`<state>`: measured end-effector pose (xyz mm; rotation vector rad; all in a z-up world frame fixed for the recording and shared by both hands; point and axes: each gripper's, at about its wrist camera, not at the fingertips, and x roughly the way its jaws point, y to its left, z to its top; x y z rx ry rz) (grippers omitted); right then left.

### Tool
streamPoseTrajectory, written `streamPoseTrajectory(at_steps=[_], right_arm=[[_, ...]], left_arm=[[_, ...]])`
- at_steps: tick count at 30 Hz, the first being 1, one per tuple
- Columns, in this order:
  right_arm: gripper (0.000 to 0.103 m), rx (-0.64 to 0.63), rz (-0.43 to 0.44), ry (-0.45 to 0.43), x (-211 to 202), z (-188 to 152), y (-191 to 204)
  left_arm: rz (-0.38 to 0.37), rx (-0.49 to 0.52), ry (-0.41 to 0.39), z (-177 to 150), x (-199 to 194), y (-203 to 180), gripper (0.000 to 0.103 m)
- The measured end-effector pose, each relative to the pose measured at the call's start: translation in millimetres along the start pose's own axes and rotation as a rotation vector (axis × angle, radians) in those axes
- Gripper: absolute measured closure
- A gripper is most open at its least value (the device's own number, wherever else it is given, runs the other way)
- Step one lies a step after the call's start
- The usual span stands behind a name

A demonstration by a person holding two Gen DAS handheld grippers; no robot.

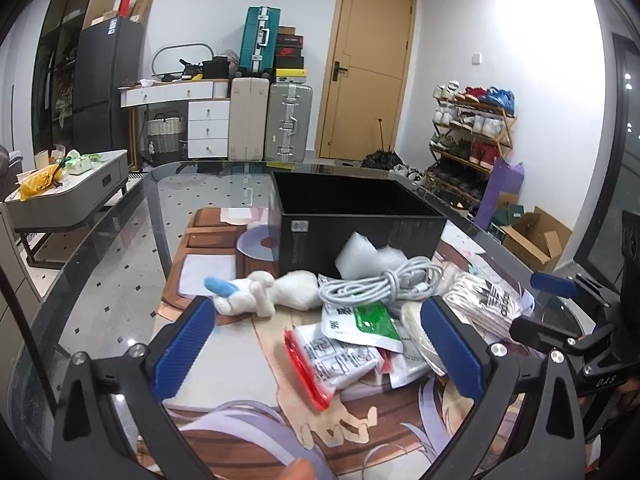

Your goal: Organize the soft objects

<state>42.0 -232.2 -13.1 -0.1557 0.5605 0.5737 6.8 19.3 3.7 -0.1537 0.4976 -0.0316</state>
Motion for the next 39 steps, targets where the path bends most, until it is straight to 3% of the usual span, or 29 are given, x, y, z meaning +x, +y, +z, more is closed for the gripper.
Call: streamPoseTrajectory(at_steps=[8,16,25,39], right_arm=[[0.000,0.010,-0.017,-0.036,-4.5,6.9,-9.2],[0.000,-0.053,-0.035,0.067,5.0,15.9,-16.1],[0.000,-0.075,-0.013,0.235,31.9,17.9,-30.0],[0.000,-0.078,0.028,0.368,63.4,19.6,-37.9]], left_arm=[[-0.028,0.003,-0.020,9.9,-3.3,0.8,0.000],[-0.021,0.029,-0.019,17.0,-1.2,-2.4,0.000],[-0.043,0.081,0.062,18.2,12.8,-9.8,0.000],[-0.022,0.157,0.126,10.4,27.5,-17.1,0.000]])
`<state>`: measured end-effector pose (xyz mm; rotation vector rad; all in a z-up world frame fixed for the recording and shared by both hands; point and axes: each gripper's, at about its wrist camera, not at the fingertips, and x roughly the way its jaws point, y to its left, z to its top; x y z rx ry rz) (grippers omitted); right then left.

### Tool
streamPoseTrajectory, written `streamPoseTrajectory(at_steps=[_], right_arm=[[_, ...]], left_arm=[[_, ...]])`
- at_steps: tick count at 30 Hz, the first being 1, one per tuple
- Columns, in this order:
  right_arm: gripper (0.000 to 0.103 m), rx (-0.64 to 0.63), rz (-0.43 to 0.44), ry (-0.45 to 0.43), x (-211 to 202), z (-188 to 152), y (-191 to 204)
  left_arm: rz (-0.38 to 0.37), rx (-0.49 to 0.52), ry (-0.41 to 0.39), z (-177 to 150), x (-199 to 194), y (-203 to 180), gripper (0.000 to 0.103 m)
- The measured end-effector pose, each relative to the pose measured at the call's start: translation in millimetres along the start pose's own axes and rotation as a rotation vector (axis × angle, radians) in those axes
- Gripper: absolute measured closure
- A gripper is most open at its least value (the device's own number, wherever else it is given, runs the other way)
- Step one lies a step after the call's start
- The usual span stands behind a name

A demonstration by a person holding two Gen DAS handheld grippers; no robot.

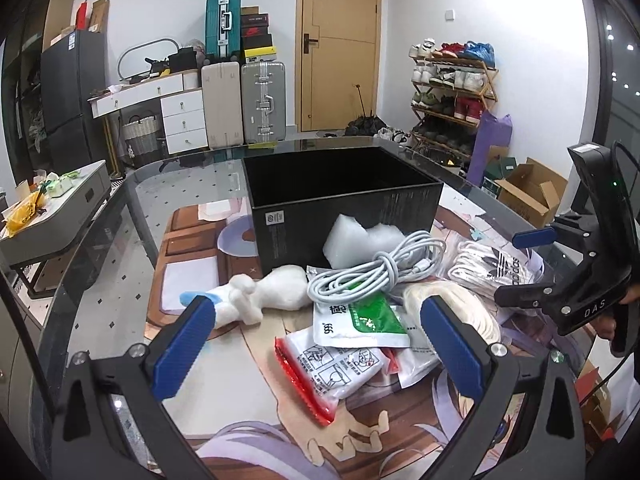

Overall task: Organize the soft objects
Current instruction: 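Grasp the clear adidas bag of white laces with the right gripper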

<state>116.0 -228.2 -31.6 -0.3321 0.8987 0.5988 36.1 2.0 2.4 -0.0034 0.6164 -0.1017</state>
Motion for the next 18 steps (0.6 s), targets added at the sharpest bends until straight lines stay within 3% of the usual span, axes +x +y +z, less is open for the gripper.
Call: streamPoseTrajectory(at_steps=[7,9,12,15,18], right_arm=[[0.004,-0.021,0.003,0.034,14.2,4.3,3.7],[0.019,-0.025,0.005,0.046,17.6,3.9,4.9],[0.030,-0.021,0.012,0.036,16.6,2.6,6.3],[0.050,-0.010,0.012,0.018,10.8,-0.6,8.2],[0.055,0.007,0.012,-0.005,4.3,-6.1,9.8]], left_arm=[[0.013,0.026,0.038,1.4,8.9,-5.5,0.000],[0.010,0.021,0.044,0.9,9.9,-4.2,0.000],[0.000,0.022,0.047,1.3,10.2,-4.2,0.000],[-0.013,0.021,0.048,2.0,10.5,-5.0,0.000],[-0.037,0.019,0.050,0.9,8.4,-9.0,0.000]])
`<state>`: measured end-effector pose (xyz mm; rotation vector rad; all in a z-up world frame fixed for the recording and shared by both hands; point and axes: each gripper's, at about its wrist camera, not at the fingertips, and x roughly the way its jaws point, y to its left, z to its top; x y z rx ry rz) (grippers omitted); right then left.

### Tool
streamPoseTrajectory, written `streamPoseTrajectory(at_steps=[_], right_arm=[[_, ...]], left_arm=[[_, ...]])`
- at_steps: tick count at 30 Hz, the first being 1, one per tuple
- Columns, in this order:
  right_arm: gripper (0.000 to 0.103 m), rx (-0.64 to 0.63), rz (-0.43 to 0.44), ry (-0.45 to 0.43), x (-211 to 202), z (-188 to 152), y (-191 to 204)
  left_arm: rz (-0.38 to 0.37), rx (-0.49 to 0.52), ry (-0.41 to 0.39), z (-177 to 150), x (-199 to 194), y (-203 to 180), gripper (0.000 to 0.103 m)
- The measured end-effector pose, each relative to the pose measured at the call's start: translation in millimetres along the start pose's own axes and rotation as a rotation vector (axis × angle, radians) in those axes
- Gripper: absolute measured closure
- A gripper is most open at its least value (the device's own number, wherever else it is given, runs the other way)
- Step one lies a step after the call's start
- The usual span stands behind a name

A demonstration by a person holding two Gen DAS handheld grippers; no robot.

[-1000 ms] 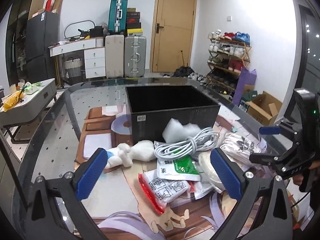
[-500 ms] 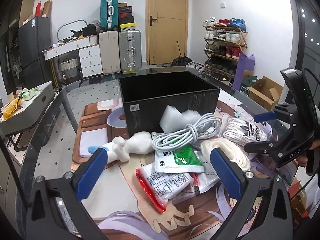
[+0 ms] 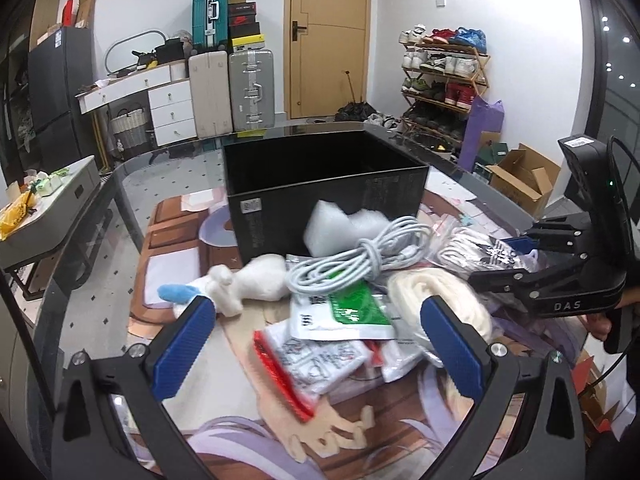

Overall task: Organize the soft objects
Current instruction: 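Grasp the clear adidas bag of white laces with the right gripper, then grasp the clear bag of white rope with the left gripper while the right gripper lifts the adidas bag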

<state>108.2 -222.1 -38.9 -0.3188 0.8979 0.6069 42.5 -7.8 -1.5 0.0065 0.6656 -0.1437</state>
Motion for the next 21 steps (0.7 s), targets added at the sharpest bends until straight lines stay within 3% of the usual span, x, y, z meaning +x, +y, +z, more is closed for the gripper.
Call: streamPoseTrajectory(at_steps=[13,21], right_arm=[[0.060,0.164,-0.002,-0.139,-38.8,-24.7,-0.2],[0.060,0.169,-0.006,-0.162,-47.5,-28.1,-0.3]], left_arm=[[-0.109,0.032,0.037,-1.4,-0.6,-41.7,0.000],[-0.167,0.016,0.081,-0.1,10.4,-58.6,0.002]])
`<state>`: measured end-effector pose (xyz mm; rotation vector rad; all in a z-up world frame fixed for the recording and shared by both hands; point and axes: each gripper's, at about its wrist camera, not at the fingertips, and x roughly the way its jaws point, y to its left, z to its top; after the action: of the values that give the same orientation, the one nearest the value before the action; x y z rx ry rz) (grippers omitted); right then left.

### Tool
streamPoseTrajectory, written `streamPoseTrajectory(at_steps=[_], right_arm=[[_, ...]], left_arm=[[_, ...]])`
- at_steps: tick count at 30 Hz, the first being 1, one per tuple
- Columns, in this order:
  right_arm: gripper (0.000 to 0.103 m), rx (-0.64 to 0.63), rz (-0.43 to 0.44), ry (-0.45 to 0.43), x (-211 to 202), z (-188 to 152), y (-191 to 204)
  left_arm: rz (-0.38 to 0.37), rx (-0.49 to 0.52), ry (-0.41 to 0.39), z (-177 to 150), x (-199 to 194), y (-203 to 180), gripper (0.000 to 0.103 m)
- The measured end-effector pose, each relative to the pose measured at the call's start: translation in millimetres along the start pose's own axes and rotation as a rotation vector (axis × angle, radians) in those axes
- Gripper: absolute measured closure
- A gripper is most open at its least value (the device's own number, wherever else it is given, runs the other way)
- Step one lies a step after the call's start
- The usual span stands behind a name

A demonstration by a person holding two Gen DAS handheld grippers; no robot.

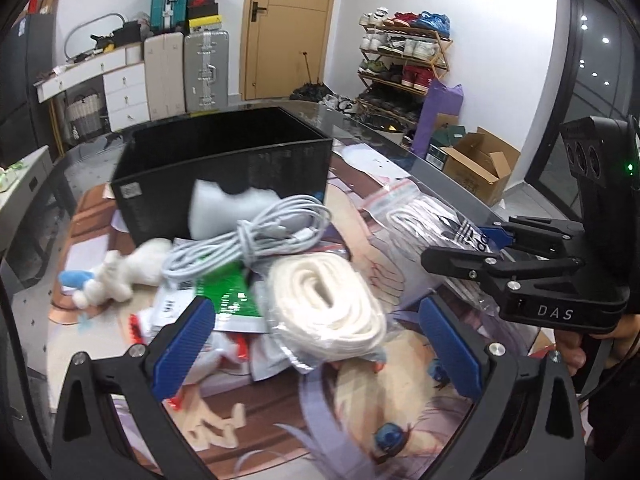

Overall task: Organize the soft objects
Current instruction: 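Grasp the clear bag of white rope with the left gripper while the right gripper lifts the adidas bag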

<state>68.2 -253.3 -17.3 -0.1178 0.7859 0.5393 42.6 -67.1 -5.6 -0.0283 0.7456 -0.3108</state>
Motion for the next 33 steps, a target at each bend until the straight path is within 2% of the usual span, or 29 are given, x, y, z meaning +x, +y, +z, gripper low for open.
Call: streamPoseTrajectory(at_steps=[1,4,7,10,12,15,16,20,26,33], right_arm=[[0.060,0.002,-0.001,-0.001,0.1,0.4,-1.2],[0.060,0.009,0.003,-0.002,-1.5,0.7,-4.0],[0.060,0.009,0.002,-0.001,-2.0,1.0,-4.9],[0.060,0.004,0.003,0.000,-1.6,0.6,-4.3],[0.060,0.005,0.004,0.001,-1.0,0.9,-4.8],[0.060,0.005,0.002,0.000,-1.3,1.0,-5.3],[0.060,0.005,0.001,-0.002,-2.0,0.7,-5.4],[0.060,0.007,0.001,-0.008,-3.7,0.9,-5.5],[0.060,0.002,-0.001,-0.016,-6.4,2.9,-3.5],[0.060,-0.001,-0.001,-0.045,-15.8,6.4,-0.7]], left_arm=[[-0.006,0.003,0.000,0.6,0.8,-2.1,0.002],[-0.046,0.022,0.021,3.1,5.4,-10.7,0.018],[-0.025,0.044,0.046,4.8,10.9,-15.1,0.019],[-0.045,0.010,0.062,6.7,17.8,-10.8,0.019],[-0.032,0.003,0.070,7.5,21.4,-9.5,0.020],[-0.012,0.006,0.079,8.1,27.1,-11.3,0.037],[-0.008,0.006,0.080,6.5,28.7,-11.4,0.046],[-0.020,0.004,0.061,5.1,24.6,-10.0,0.060],[-0.042,0.006,0.046,-1.6,12.1,-4.5,0.065],[-0.069,0.011,0.007,-8.5,-14.4,2.4,0.066]])
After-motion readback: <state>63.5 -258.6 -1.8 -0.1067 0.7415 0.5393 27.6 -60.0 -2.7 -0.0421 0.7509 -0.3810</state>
